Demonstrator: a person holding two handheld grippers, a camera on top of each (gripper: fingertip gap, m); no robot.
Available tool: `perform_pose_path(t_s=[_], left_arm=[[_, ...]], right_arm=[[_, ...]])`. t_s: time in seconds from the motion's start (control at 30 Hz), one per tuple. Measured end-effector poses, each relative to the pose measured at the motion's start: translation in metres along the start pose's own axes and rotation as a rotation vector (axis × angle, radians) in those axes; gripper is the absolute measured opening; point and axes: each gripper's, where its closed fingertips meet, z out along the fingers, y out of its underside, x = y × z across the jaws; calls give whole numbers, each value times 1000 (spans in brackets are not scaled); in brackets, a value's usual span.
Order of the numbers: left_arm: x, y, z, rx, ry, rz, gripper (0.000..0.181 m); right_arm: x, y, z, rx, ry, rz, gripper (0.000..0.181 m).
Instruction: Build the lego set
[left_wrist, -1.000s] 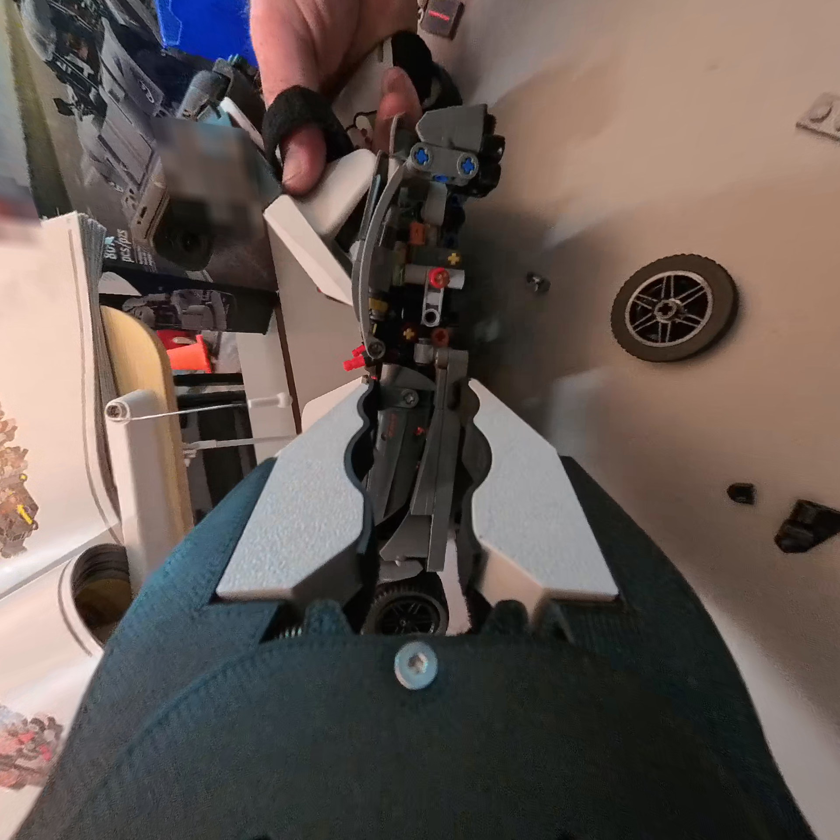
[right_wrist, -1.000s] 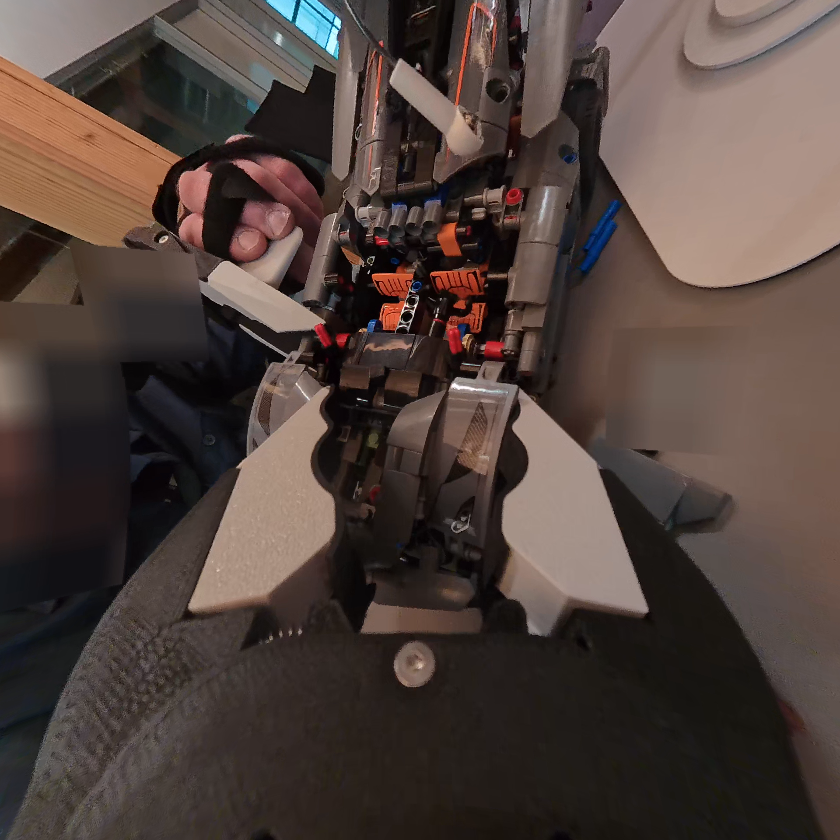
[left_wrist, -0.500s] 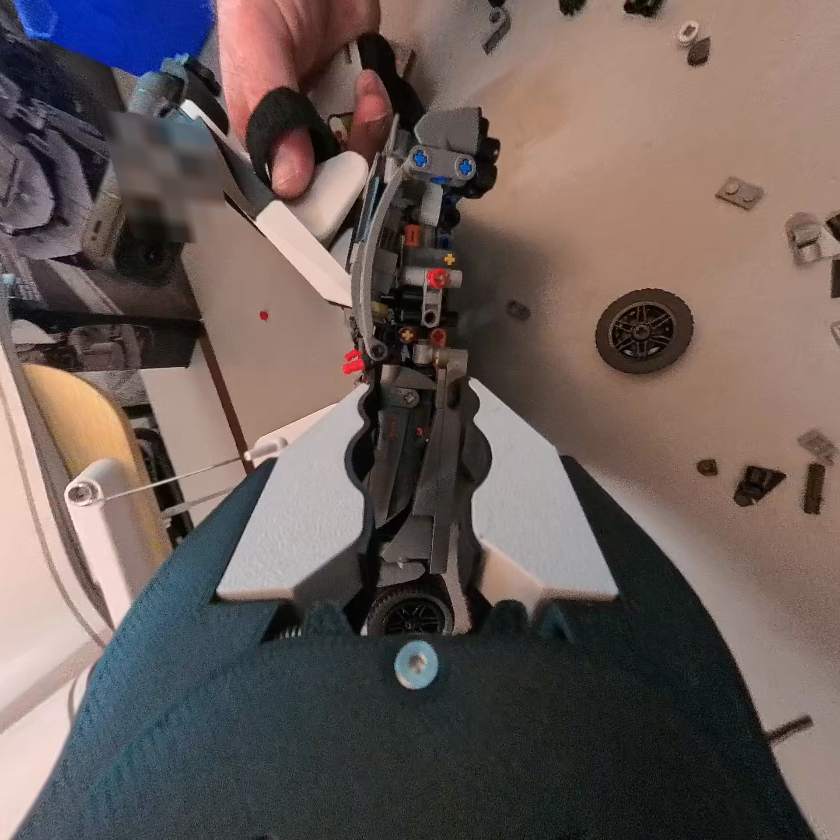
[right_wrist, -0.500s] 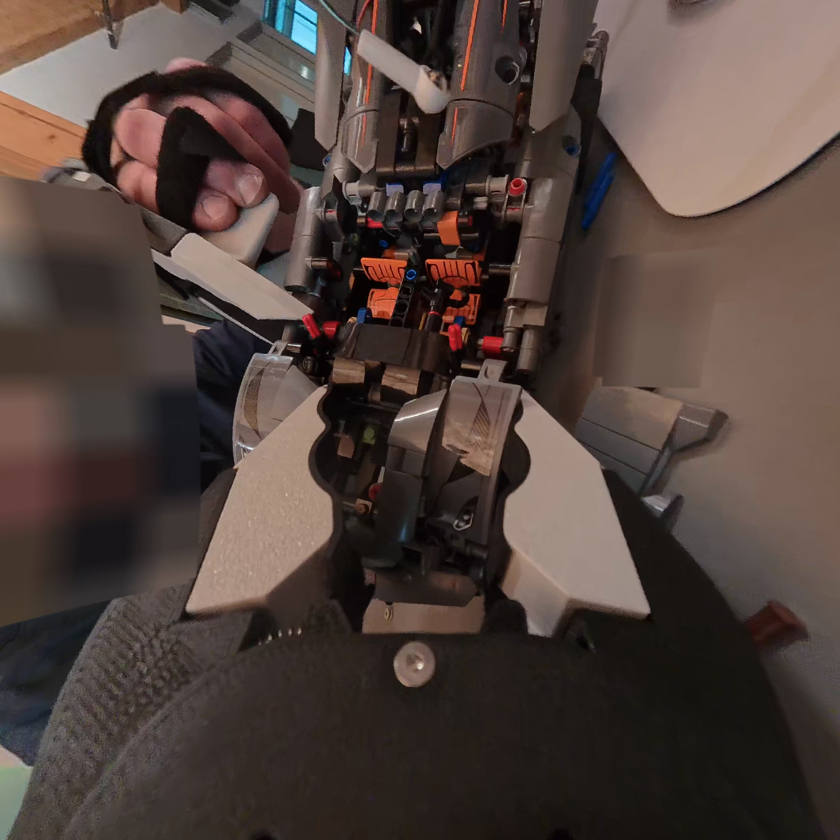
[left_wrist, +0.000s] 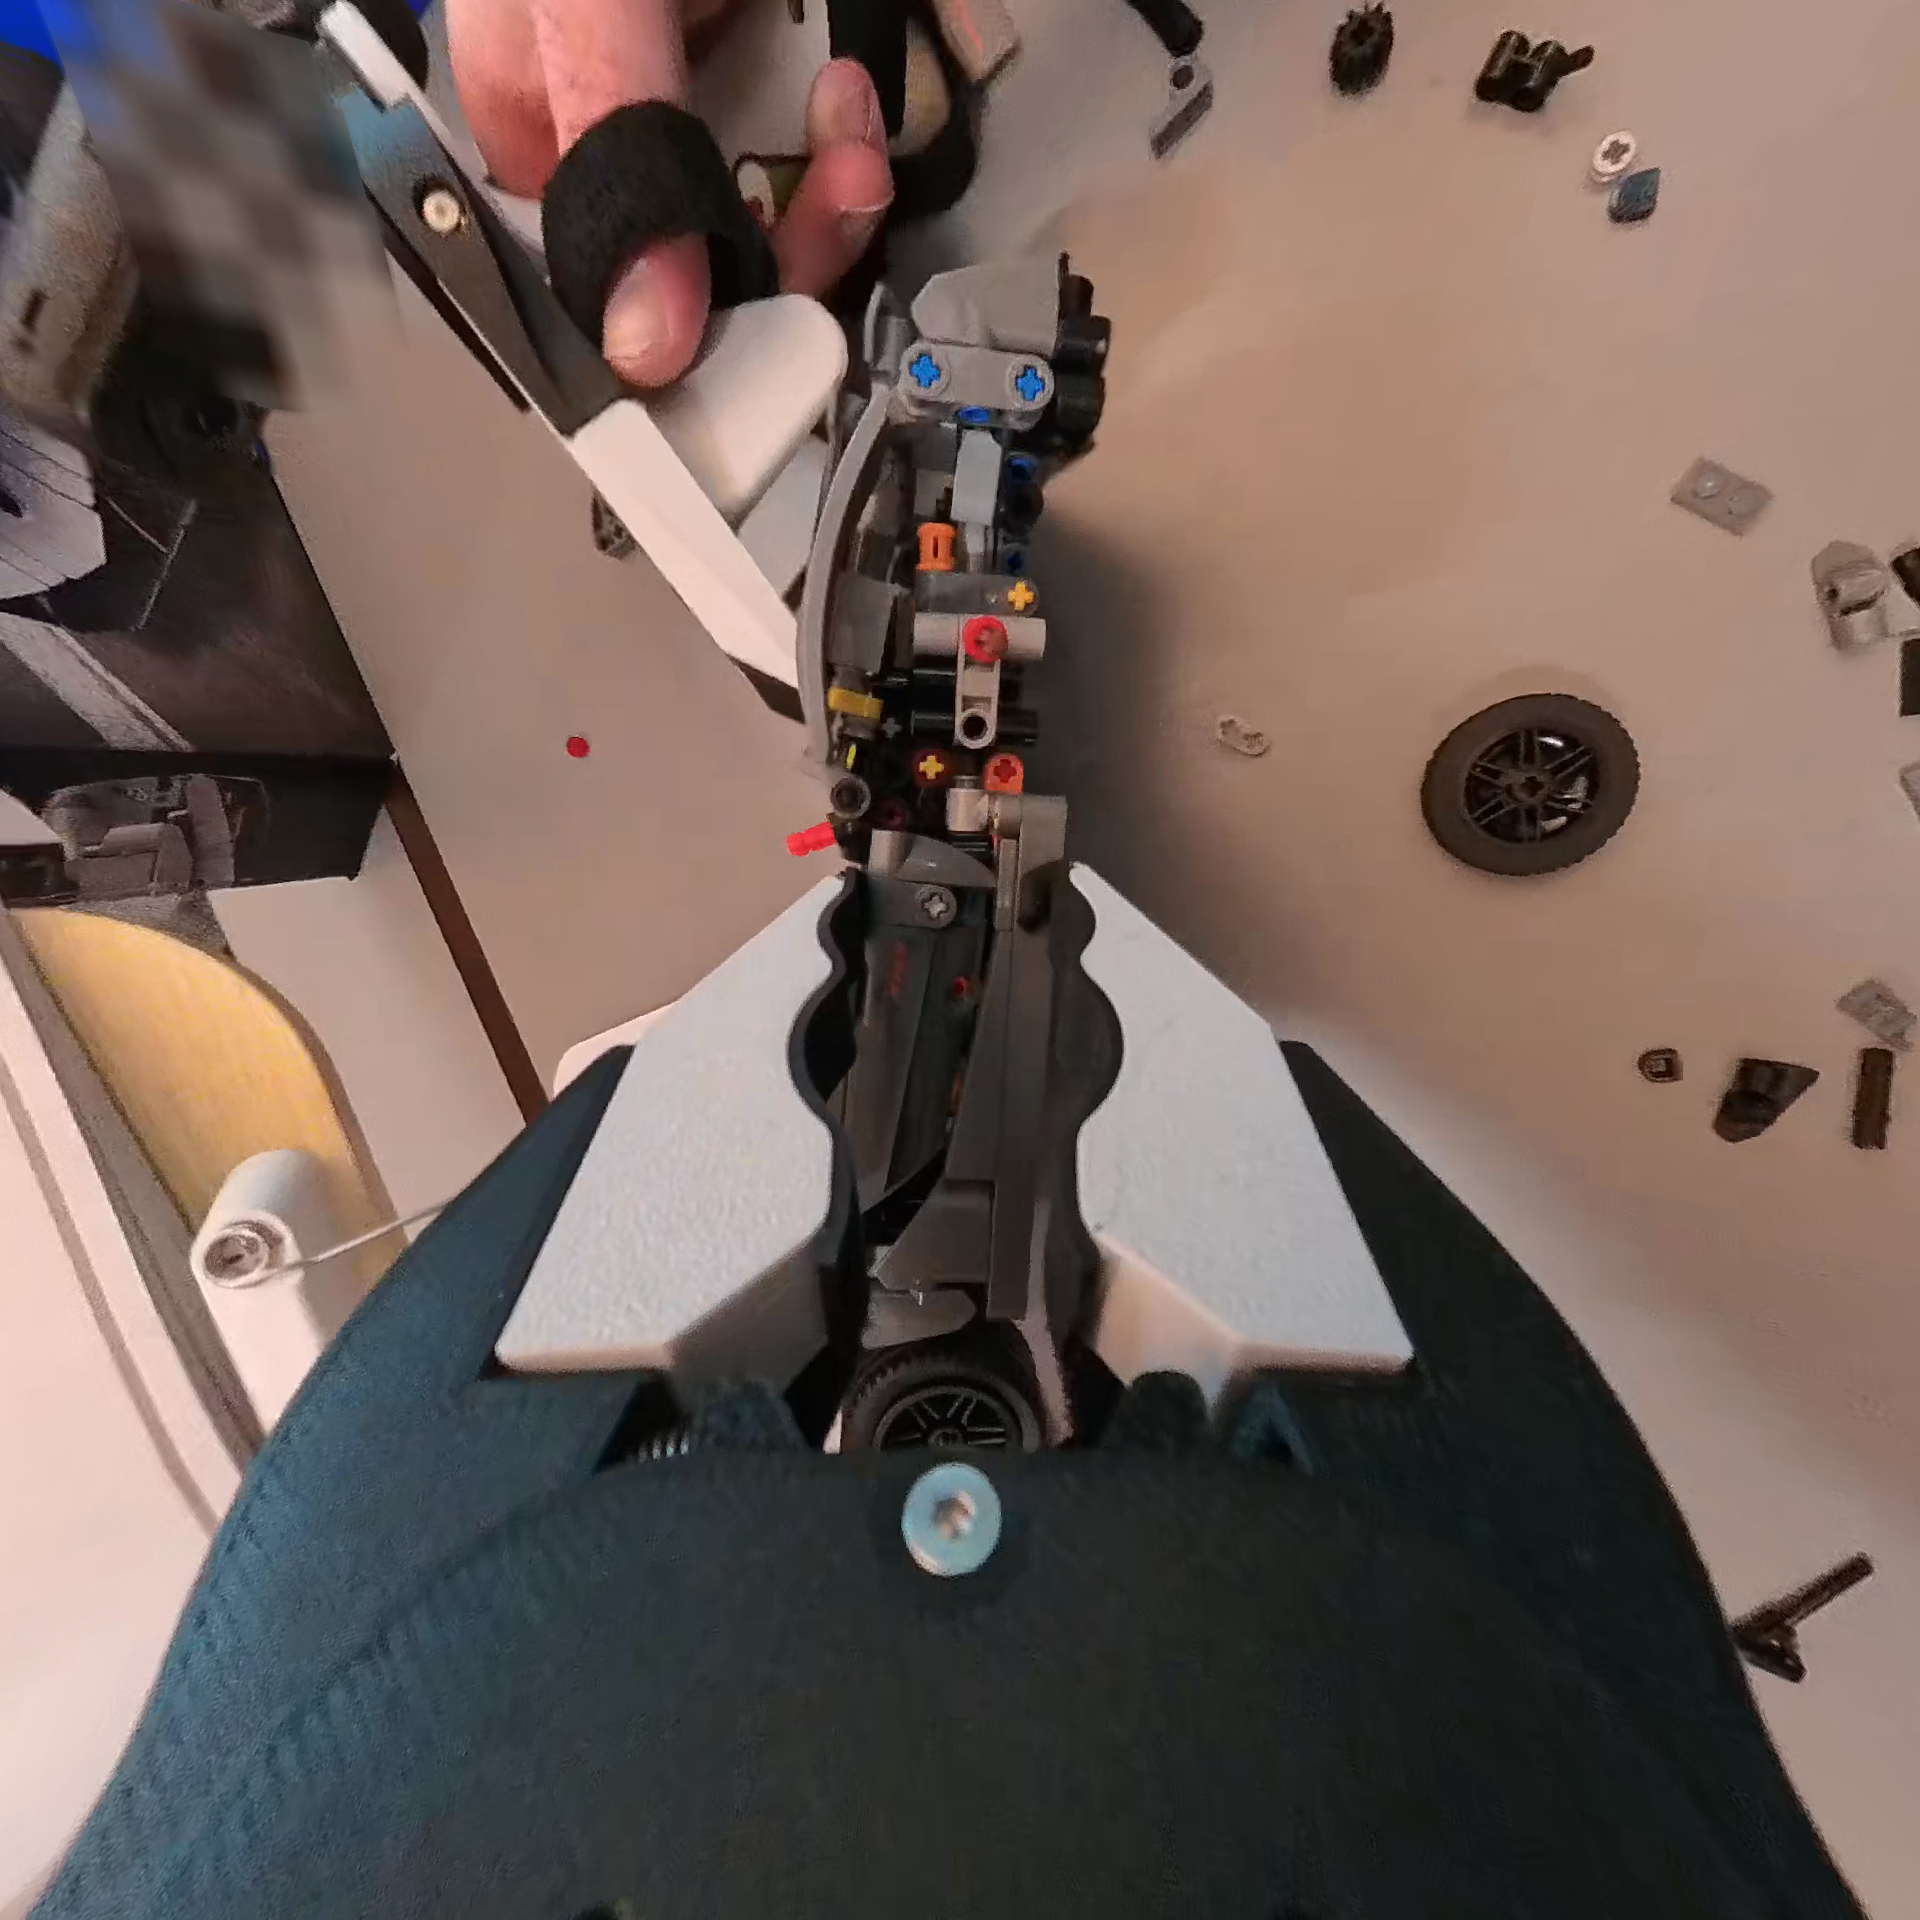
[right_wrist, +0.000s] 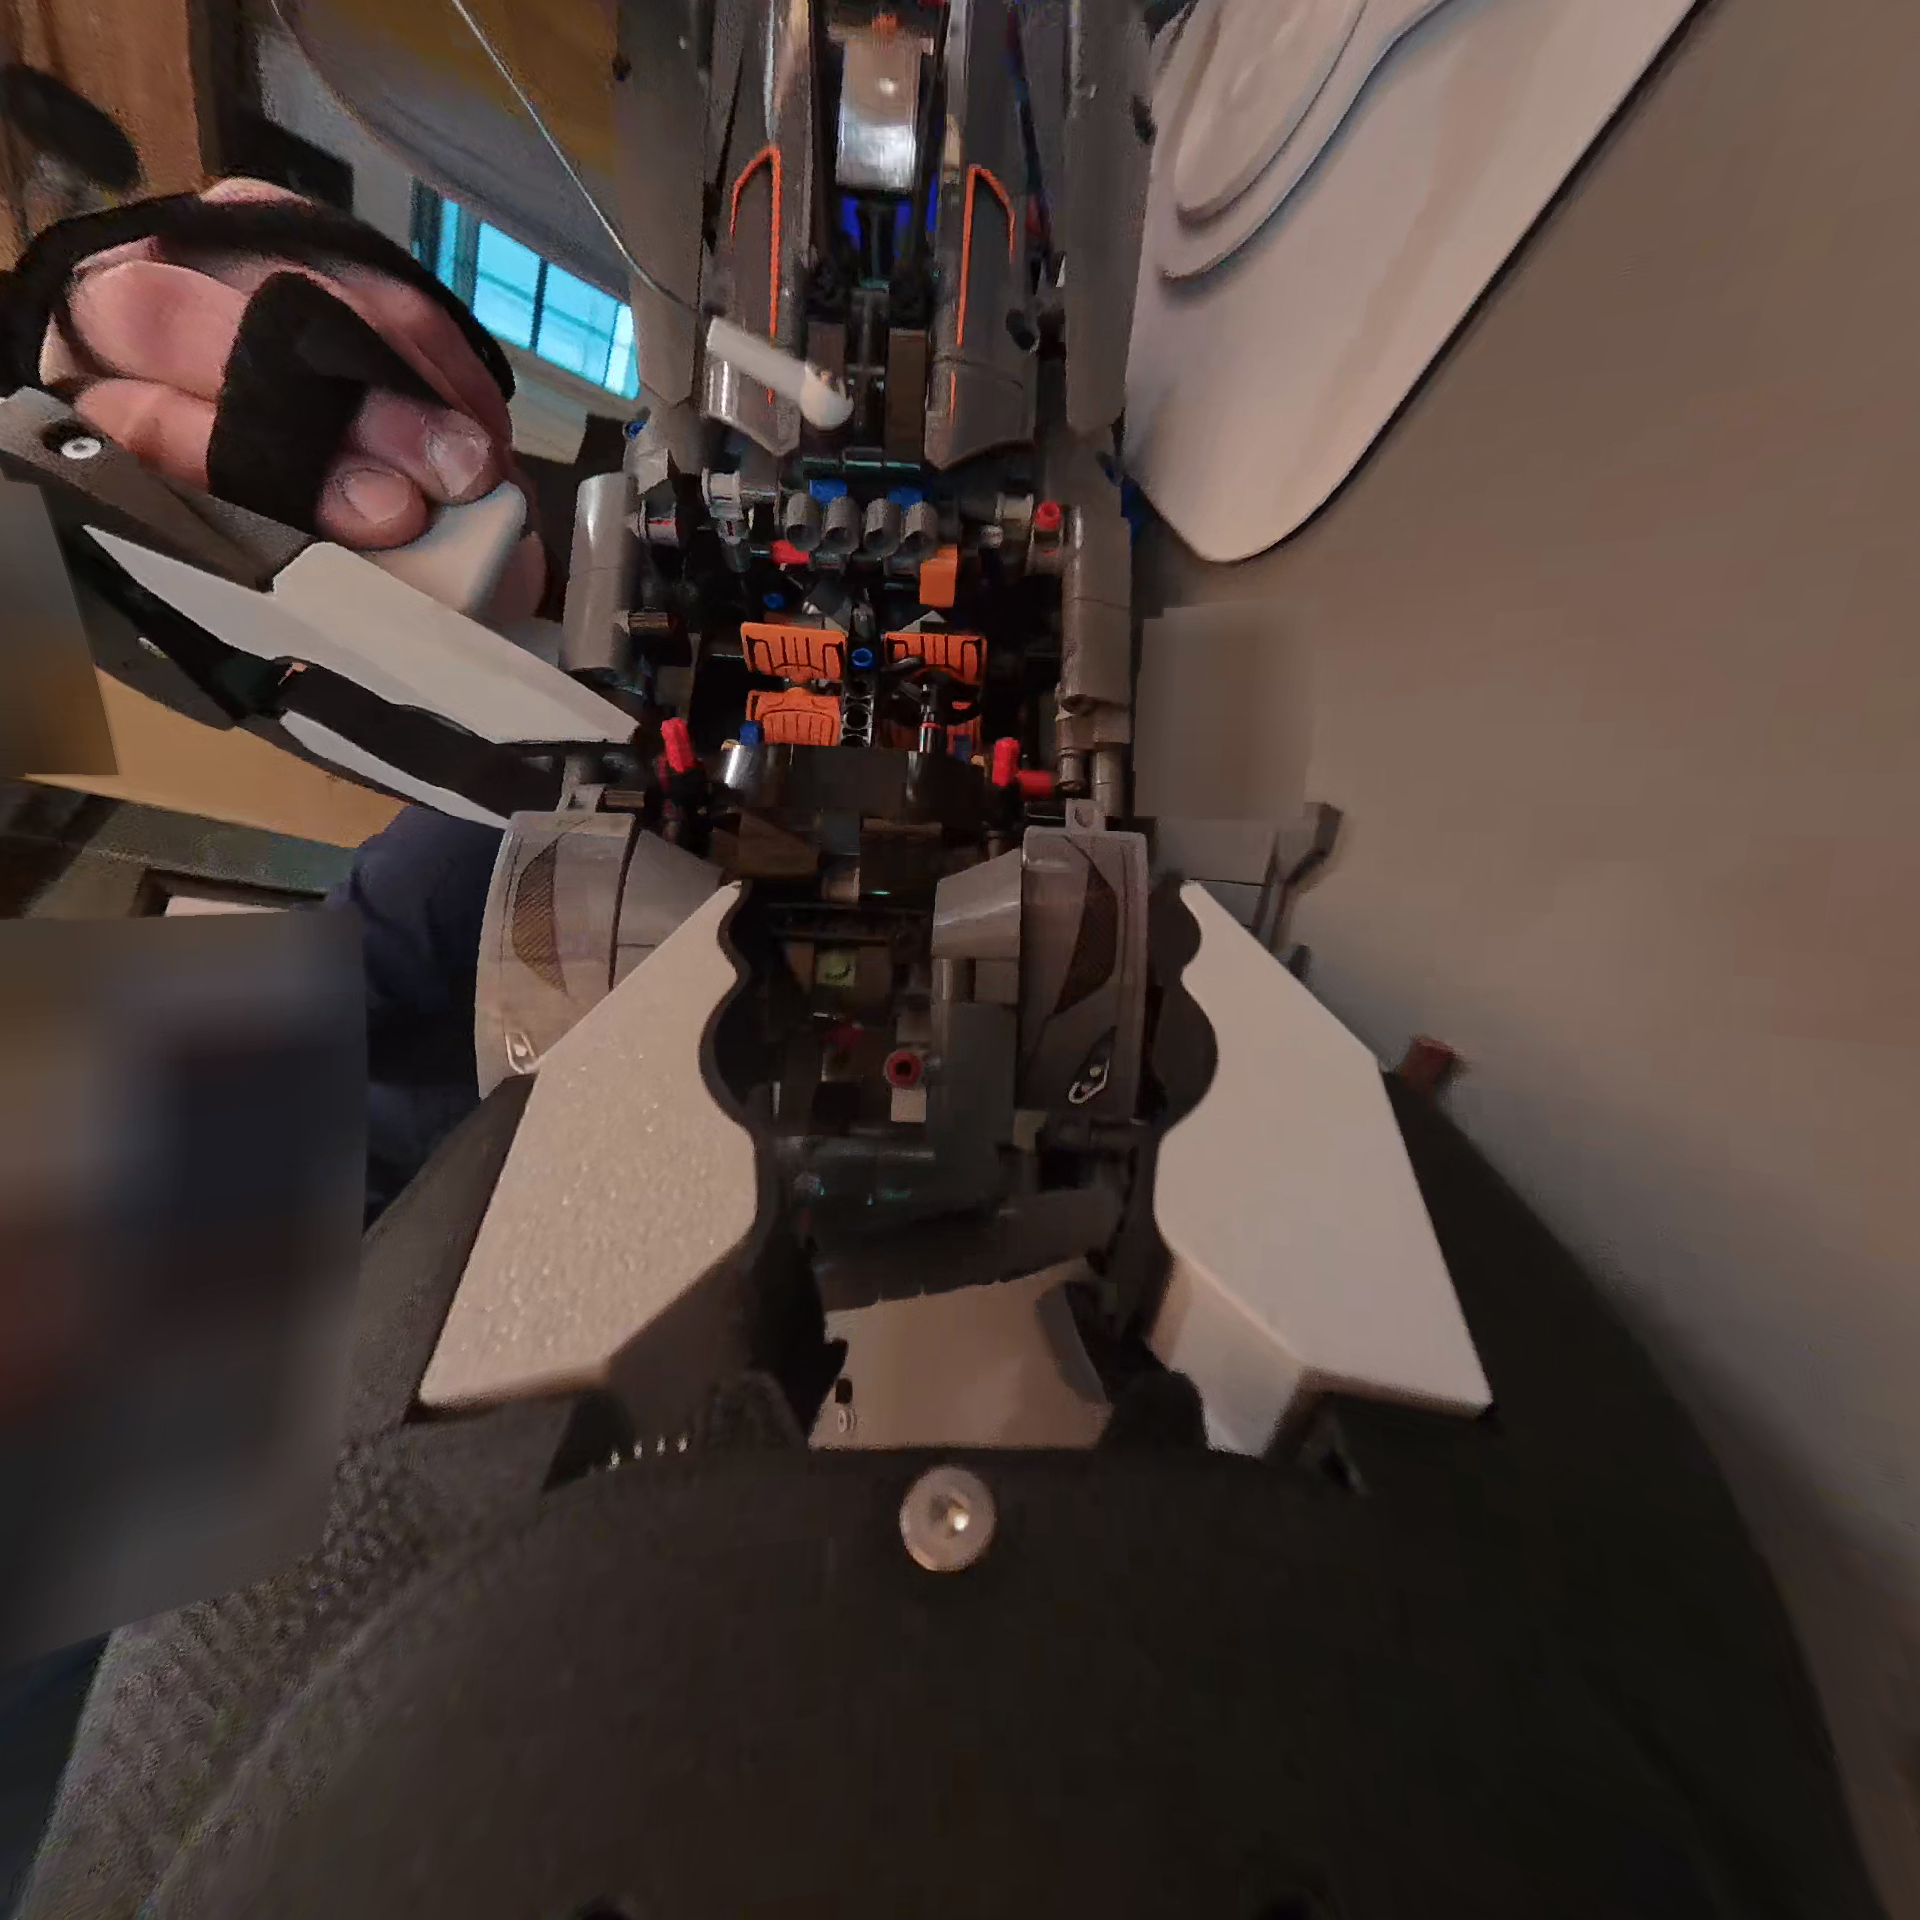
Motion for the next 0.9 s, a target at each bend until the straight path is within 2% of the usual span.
perform_pose_path(t_s=[0.33, 0.53, 0.77, 0.83, 0.9], left_arm=[[-21, 4, 4, 18, 45, -98, 33], [-28, 4, 6, 12, 58, -125, 33], [-37, 5, 8, 13, 61, -194, 33], [-39, 6, 9, 17, 68, -217, 33], [-42, 6, 10, 22, 71, -245, 33]], right_arm=[[5, -17, -40, 130, 211, -98, 61], [-2, -17, -64, 147, 473, -251, 55], [-49, -13, -101, 202, 754, -522, 51], [-76, -9, -89, 190, 737, -660, 47], [-83, -5, -73, 140, 778, -751, 53]])
